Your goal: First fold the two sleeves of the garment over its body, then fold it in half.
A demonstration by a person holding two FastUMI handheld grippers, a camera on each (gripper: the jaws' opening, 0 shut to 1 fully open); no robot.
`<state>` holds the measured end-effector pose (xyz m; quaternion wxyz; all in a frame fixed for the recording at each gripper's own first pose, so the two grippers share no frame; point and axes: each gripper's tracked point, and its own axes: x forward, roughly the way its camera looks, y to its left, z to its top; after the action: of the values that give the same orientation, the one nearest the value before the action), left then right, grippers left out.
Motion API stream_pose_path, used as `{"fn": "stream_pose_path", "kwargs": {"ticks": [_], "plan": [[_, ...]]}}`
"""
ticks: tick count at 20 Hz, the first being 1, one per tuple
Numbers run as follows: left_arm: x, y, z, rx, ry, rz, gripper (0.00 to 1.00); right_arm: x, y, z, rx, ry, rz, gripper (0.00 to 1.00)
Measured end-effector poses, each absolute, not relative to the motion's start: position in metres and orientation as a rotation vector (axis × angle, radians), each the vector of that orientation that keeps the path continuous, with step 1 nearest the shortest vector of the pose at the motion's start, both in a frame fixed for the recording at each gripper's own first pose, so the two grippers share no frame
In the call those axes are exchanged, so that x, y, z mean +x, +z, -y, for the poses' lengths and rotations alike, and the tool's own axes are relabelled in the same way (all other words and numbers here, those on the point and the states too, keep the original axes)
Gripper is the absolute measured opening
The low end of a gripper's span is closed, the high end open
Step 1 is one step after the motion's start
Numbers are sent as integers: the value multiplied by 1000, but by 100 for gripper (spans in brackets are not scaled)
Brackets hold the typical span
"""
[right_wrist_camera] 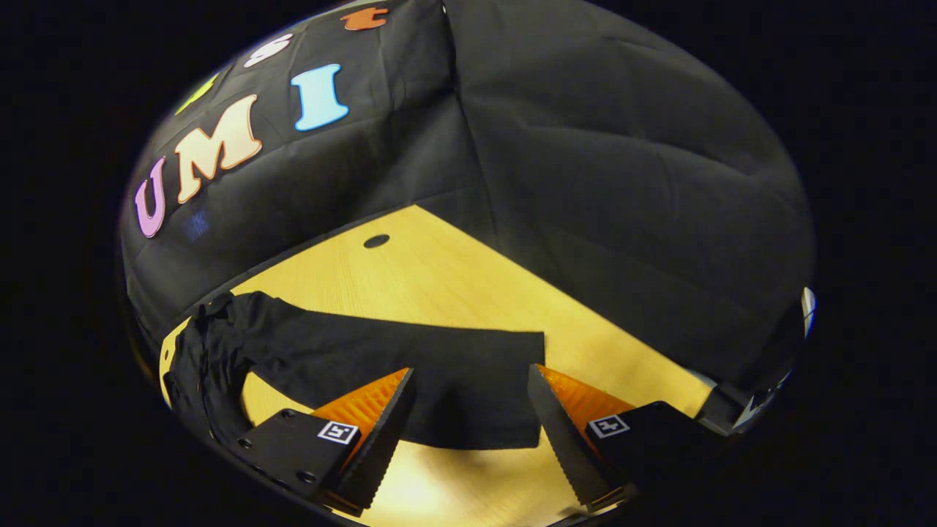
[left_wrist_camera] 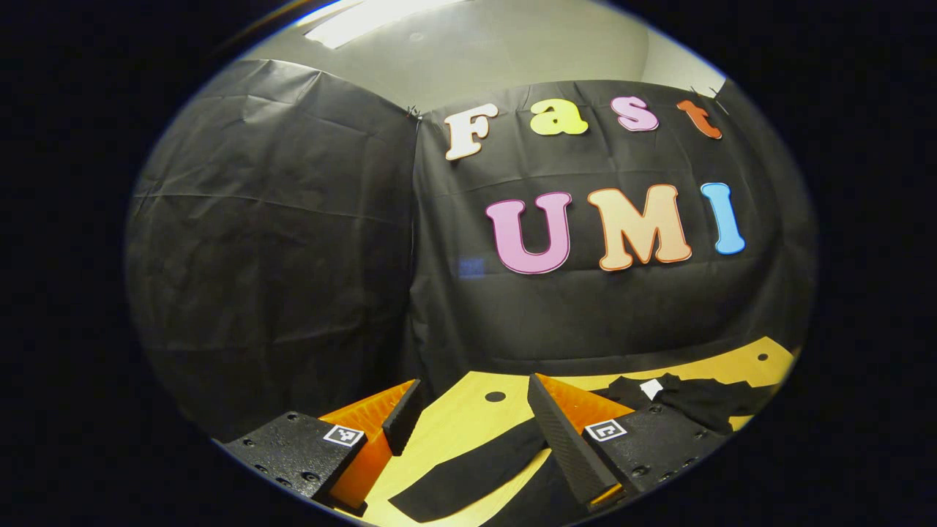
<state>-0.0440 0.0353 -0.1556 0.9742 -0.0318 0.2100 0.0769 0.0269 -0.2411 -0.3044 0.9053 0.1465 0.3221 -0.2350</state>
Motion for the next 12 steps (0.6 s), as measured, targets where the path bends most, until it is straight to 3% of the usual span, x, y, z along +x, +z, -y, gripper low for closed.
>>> {"fn": "stream_pose_path", "kwargs": {"ticks": [1, 2, 4, 5, 7, 8, 12], "plan": [[-45, -156, -35, -73, 162, -427, 94, 27, -309, 242, 317, -487, -677, 93], [-46, -157, -36, -81, 168, -428, 94, 25, -314, 243, 327, -492, -686, 98], [-48, -159, -39, -84, 178, -430, 93, 23, -322, 243, 322, -497, -717, 93], [-49, -160, -41, -83, 182, -433, 94, 26, -321, 245, 299, -495, -713, 98], [-54, -162, -45, -90, 190, -441, 93, 24, -324, 245, 257, -478, -735, 93], [-56, -163, -45, -97, 190, -445, 93, 24, -325, 247, 230, -474, -743, 96], [-59, -170, -39, -137, 187, -470, 94, 23, -326, 248, 156, -467, -753, 94]]}}
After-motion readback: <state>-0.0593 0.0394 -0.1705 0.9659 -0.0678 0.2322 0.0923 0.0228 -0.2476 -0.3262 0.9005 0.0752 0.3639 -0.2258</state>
